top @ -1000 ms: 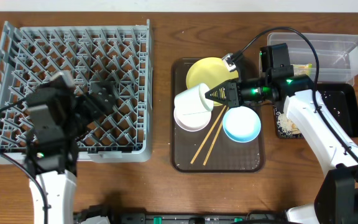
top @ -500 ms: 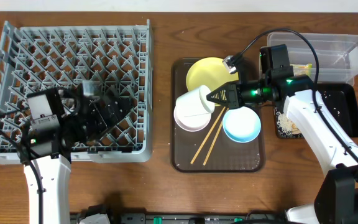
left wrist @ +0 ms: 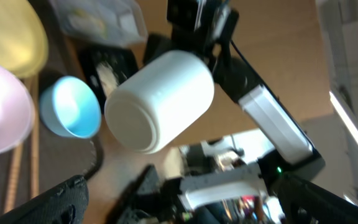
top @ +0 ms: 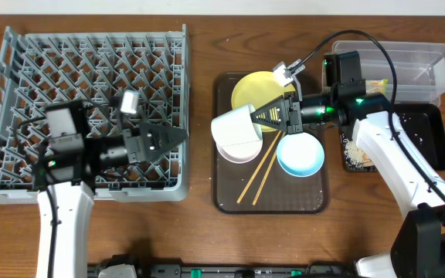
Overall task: Sort waste into correct bins and load items into the dishwasher rack
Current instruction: 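Extend the left gripper toward the white bowl held by the right gripper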
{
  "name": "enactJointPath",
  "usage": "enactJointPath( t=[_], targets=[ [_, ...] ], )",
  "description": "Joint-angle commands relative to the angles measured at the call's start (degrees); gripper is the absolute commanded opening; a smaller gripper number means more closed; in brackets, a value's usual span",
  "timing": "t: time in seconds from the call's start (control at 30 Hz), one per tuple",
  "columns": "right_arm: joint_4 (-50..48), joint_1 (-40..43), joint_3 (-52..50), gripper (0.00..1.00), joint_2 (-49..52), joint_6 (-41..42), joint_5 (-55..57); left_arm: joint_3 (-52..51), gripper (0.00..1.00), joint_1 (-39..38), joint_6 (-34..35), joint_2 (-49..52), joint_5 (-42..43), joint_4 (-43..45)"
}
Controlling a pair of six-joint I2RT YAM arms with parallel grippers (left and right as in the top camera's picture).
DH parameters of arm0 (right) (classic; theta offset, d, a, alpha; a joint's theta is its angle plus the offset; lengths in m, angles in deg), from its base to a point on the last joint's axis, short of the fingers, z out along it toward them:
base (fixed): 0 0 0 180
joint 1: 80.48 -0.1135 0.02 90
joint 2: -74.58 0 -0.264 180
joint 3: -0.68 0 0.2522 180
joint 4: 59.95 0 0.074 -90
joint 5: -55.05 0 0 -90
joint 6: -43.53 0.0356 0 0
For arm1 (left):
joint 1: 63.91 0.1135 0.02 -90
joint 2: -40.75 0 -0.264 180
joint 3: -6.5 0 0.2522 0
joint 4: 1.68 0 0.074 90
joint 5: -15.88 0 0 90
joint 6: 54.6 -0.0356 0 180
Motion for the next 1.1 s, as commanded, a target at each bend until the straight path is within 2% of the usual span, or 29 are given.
enactJointPath(
  t=[0.0, 0.23, 0.57, 0.93, 1.07],
  targets=[
    [-1.14, -0.39, 0.39, 0.01, 0.28, -0.83, -8.52, 1.14, 0.98, -3.39, -0.94, 2.10, 1.29, 0.81],
    [-2.29, -1.36, 0.39, 0.01, 0.28, -0.81, -11.30, 1.14, 0.98, -8.46, 2.99, 5.64, 0.17, 6.88],
    [-4.37, -3.28, 0.39, 0.01, 0.28, -0.79, -10.84, 1.14, 1.00, -13.22, 19.21, 6.08, -2.91, 25.66],
    [-8.92, -3.28, 0.39, 0.01, 0.28, 1.77, -7.32, 1.14, 0.97, -18.10, 27.36, 6.08, -5.88, 26.93],
    [-9.18, -3.30, 0.39, 0.01, 0.28, 1.79, -7.17, 1.14, 0.90, -18.27, 29.64, 6.08, -5.90, 28.37]
  ],
)
